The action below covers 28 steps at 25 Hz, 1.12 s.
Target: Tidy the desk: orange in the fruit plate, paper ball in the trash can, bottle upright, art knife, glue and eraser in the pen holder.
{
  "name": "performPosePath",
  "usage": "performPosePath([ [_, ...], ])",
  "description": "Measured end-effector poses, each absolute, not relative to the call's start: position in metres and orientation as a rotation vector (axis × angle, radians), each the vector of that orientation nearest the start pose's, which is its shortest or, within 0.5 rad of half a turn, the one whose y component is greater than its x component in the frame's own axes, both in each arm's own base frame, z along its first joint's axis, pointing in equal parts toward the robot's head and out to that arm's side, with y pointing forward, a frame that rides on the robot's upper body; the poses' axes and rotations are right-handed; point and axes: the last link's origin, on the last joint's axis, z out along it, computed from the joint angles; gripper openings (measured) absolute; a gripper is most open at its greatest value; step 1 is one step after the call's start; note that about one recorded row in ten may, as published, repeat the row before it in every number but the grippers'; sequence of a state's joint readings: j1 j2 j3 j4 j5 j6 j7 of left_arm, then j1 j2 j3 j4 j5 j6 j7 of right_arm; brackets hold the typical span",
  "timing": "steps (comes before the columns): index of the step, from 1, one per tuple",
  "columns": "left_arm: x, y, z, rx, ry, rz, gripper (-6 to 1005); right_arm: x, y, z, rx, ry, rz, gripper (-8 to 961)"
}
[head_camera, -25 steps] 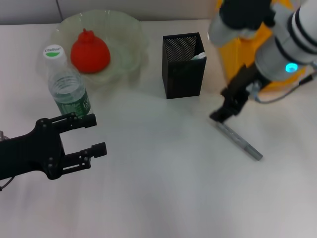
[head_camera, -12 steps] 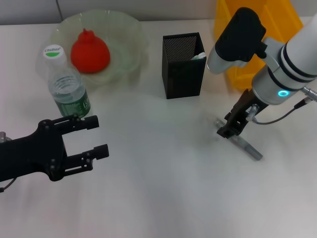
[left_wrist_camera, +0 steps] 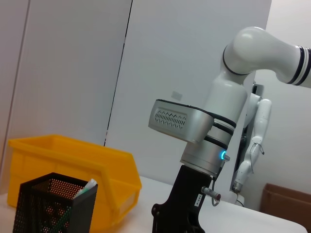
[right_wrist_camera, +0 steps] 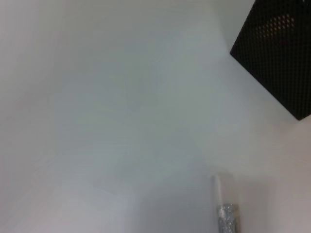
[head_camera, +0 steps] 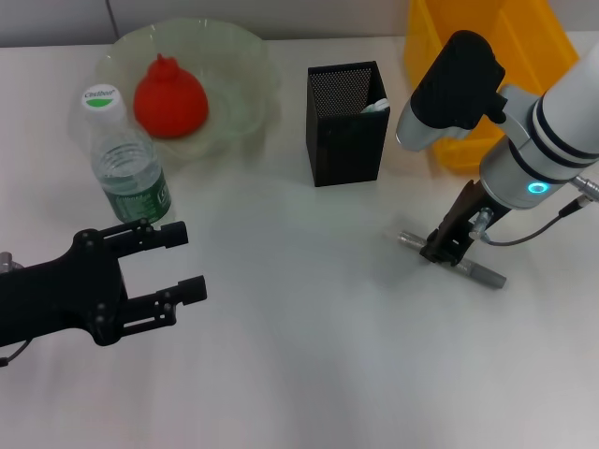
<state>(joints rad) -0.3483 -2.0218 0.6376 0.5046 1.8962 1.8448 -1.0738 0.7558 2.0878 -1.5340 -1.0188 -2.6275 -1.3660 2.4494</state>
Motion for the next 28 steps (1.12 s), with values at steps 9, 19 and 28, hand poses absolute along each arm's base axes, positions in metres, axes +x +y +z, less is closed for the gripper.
performPosePath([
  [9,-0.300,0.243,0.017,-2.705,-0.478,-1.036,709,0.163,0.375,-0.007,-2.696,0.795,-0.253,133],
  [19,-0.301,0.238,0.018,-2.702,-0.476,-1.045,710,0.187,0.398,0.024,-2.436,0.859,1.112,133],
  [28,-0.303,0.236,0.018,-2.699,-0.481,-1.042,710,0.204,0.414,-0.033,-2.288,0.803,1.006,141],
])
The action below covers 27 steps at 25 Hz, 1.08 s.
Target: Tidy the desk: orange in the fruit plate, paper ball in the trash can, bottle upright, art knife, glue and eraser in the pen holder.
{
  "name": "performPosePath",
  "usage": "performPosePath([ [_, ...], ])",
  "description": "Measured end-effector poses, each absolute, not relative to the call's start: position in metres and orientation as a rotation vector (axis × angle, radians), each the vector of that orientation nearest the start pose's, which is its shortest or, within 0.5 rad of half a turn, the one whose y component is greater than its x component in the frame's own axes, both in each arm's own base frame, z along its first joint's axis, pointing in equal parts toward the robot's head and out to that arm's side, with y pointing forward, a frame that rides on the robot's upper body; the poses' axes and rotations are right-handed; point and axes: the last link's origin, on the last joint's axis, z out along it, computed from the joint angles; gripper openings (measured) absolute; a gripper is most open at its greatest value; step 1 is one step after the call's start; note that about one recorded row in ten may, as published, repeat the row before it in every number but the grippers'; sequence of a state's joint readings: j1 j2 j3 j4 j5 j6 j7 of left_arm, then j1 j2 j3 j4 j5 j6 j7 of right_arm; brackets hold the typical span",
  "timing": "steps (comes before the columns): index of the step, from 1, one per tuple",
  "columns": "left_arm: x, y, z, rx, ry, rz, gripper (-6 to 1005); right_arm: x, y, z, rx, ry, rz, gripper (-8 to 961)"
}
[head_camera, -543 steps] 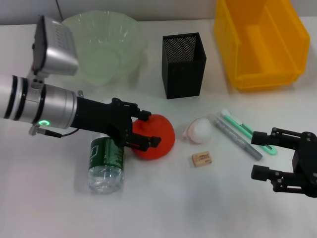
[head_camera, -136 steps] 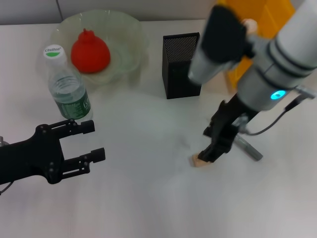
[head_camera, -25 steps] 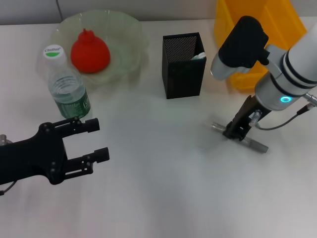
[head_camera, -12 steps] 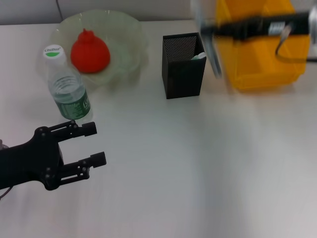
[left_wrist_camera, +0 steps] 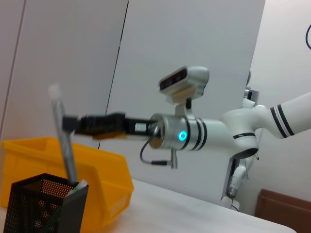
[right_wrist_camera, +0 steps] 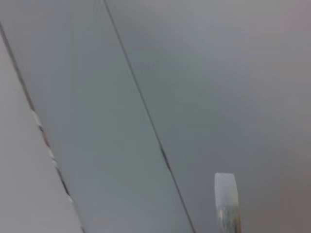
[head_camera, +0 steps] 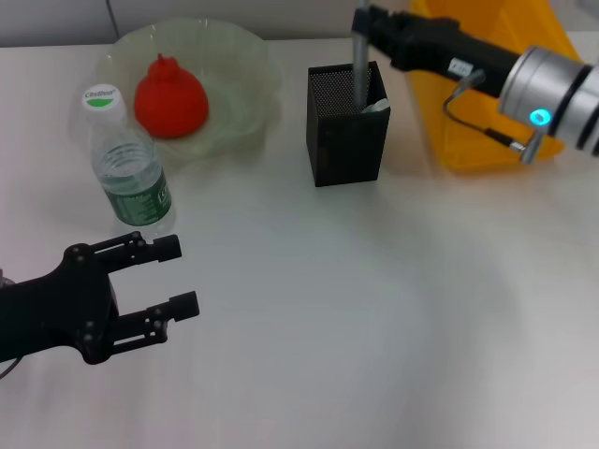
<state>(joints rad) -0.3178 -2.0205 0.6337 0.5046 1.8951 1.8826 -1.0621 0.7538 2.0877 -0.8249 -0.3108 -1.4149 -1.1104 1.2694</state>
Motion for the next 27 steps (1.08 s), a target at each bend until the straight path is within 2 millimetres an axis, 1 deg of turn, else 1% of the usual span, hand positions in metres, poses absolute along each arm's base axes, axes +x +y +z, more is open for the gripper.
performPosePath([
  [1,-0.303,0.236,0.018,-2.699,-0.479,-1.041,710,0.207,0.415,-0.038,-2.285,0.818,0.973,156],
  [3,-0.304,0.235,0.018,-2.699,-0.479,-1.040,710,0.208,0.414,-0.040,-2.287,0.827,0.963,187],
  [5,-0.305,0.234,0.018,-2.698,-0.479,-1.037,710,0.209,0.413,-0.039,-2.288,0.826,0.968,243],
  [6,-0.306,0.233,0.019,-2.696,-0.479,-1.034,710,0.212,0.407,-0.036,-2.294,0.836,1.001,271],
  [8,-0.306,0.233,0.019,-2.696,-0.480,-1.033,709,0.214,0.404,-0.034,-2.297,0.842,1.023,326],
  [10,-0.306,0.233,0.018,-2.699,-0.479,-1.034,709,0.218,0.393,-0.024,-2.321,0.835,1.074,382],
  [11,-0.306,0.232,0.019,-2.702,-0.477,-1.037,709,0.224,0.378,-0.010,-2.376,0.788,1.097,440],
  [12,-0.306,0.232,0.019,-2.702,-0.477,-1.037,709,0.224,0.378,-0.010,-2.376,0.788,1.097,498],
  [13,-0.306,0.231,0.020,-2.705,-0.475,-1.041,709,0.228,0.368,-0.002,-2.426,0.746,1.090,556],
  [14,-0.304,0.229,0.021,-2.726,-0.461,-1.056,709,0.236,0.340,0.010,-2.564,0.649,1.065,614],
  [15,-0.304,0.229,0.021,-2.726,-0.461,-1.056,710,0.236,0.340,0.010,-2.564,0.649,1.065,626],
  [16,-0.300,0.226,0.023,-2.773,-0.426,-1.064,712,0.247,0.310,0.017,-2.729,0.556,1.011,637],
  [17,-0.300,0.226,0.023,-2.773,-0.426,-1.064,713,0.247,0.310,0.017,-2.729,0.556,1.011,649],
  [19,-0.297,0.225,0.023,-2.825,-0.399,-1.052,716,0.259,0.278,0.018,-2.910,0.504,0.952,672],
  [20,-0.295,0.225,0.023,-2.848,-0.396,-1.045,717,0.264,0.266,0.017,-2.955,0.489,0.941,683],
  [21,-0.292,0.228,0.022,-2.876,-0.410,-1.041,719,0.272,0.251,0.013,-2.986,0.452,0.945,695],
  [22,-0.292,0.228,0.022,-2.876,-0.410,-1.041,720,0.272,0.251,0.013,-2.986,0.452,0.945,707],
  [24,-0.288,0.232,0.022,-2.896,-0.426,-1.043,723,0.276,0.242,0.007,-2.978,0.409,0.956,730],
  [26,-0.284,0.235,0.022,-2.907,-0.434,-1.038,726,0.278,0.238,0.001,-2.967,0.393,0.977,753],
  [27,-0.284,0.235,0.022,-2.907,-0.434,-1.038,726,0.278,0.238,0.001,-2.967,0.393,0.977,753],
])
